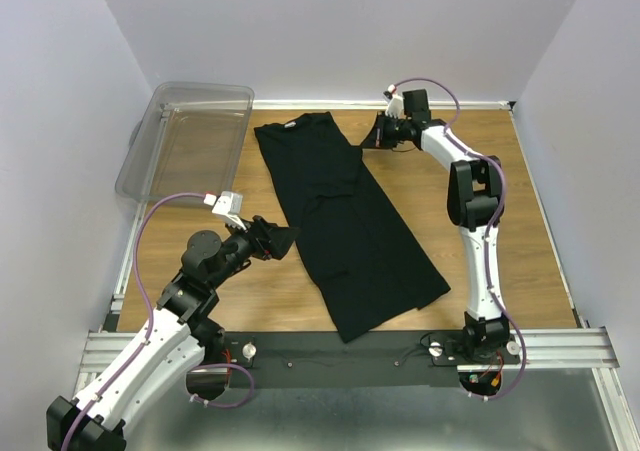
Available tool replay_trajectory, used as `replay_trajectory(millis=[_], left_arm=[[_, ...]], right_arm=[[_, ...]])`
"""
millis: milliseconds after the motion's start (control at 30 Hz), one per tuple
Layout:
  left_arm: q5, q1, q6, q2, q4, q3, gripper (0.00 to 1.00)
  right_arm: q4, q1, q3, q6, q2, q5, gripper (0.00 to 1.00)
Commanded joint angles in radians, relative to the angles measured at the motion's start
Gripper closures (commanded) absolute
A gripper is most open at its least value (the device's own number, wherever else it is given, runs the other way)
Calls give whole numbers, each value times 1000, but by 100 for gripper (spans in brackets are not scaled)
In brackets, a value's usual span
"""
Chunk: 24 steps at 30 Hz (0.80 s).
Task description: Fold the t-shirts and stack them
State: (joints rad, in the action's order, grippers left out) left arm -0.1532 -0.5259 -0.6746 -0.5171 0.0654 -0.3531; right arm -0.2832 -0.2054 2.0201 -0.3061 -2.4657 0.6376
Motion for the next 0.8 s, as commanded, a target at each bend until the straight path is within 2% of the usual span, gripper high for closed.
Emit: replay_trajectory(millis=[0, 400, 600, 633, 667, 767], left_arm=[[9, -2, 4, 11, 11, -3, 13], [9, -2, 1, 29, 7, -1, 13], [11, -2, 4, 22, 8, -3, 13], [11, -2, 6, 22, 8, -4, 13], [11, -2, 6, 20, 8, -4, 13], [11, -2, 6, 23, 8, -6, 13]], right_arm=[[3, -34, -24, 18, 93, 42, 99], [1, -250, -38, 35, 62, 7, 99], [-1, -315, -38, 42, 34, -38, 100], [-2, -315, -32, 42, 27, -50, 97], [-4, -315, -24, 36, 18, -55, 83], [-24, -315, -6, 50, -6, -55, 62]])
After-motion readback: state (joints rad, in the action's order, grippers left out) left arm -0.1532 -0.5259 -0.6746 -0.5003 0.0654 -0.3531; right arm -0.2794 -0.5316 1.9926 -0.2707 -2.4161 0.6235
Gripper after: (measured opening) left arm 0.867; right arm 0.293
